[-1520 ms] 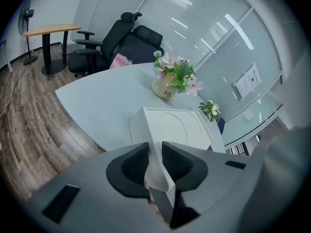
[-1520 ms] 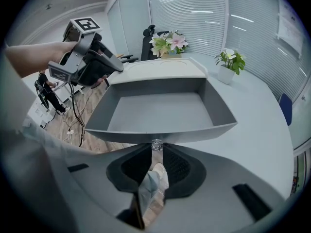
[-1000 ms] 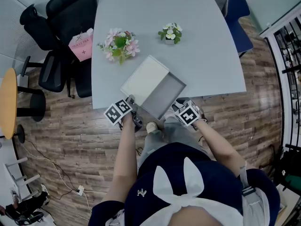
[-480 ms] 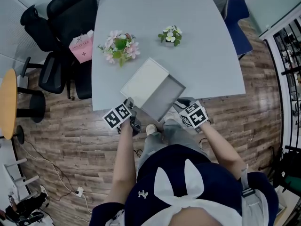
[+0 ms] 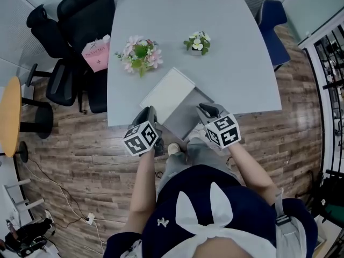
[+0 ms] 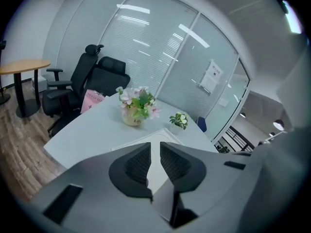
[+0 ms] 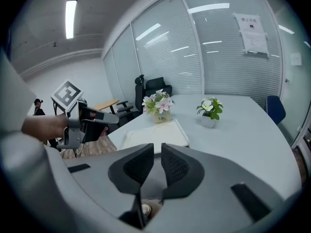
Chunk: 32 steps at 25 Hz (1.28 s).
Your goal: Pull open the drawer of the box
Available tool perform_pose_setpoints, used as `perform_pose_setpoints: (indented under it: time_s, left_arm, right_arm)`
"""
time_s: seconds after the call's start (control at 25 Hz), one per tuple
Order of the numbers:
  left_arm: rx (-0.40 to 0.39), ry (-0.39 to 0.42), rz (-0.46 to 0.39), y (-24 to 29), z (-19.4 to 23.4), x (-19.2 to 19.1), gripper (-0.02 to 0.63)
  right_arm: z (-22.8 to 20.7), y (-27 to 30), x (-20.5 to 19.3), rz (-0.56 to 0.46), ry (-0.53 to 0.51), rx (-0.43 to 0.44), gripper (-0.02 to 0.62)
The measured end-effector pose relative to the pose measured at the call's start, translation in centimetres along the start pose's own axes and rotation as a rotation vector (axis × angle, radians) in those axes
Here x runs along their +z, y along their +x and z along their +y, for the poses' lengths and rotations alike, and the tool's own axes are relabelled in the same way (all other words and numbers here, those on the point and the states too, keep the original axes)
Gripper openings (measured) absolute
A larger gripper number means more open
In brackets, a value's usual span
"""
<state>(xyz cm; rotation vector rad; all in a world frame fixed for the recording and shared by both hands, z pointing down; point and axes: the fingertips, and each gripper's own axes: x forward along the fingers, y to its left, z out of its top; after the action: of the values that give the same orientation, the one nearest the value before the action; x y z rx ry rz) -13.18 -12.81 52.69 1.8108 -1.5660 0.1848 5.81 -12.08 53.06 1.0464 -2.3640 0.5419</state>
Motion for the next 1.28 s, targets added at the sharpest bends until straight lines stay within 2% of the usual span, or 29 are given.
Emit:
perform_pose_setpoints:
  time_s: [0.24,0.48,0.72,1.04,1.28]
  left_arm:
    - [-0.066,0.062,-0.084,-1.3,-3.2,2.7,0.049]
    - [-0.128,0.14,-0.119,-2.3,-6.5,4.4,0.032]
    - [-0.138,0.235,-0.133,-2.6,-8.5,4.9,0.025]
    - [-0.144,0.283,-0.141,-2.9,-9.4,4.9,0.025]
    - [-0.146,0.286,-0.14,-2.6,-9.4,4.9,0.026]
  right_arm:
    - [1.2,-0.6,3.9,-0.105,-0.022,-0.008,0.008]
    - [2.5,-1.4,7.0,-0.185,-0.044,0.018,0.005]
    - [3.4,-1.4,8.5,-0.208,-0.072,0.032,0.003]
    - [3.9,-1.3,9.3,-0.214,-0.086,0.043,0.003]
    - [3.9,-0.9,9.2,-0.204,-0.091,0.052,0.002]
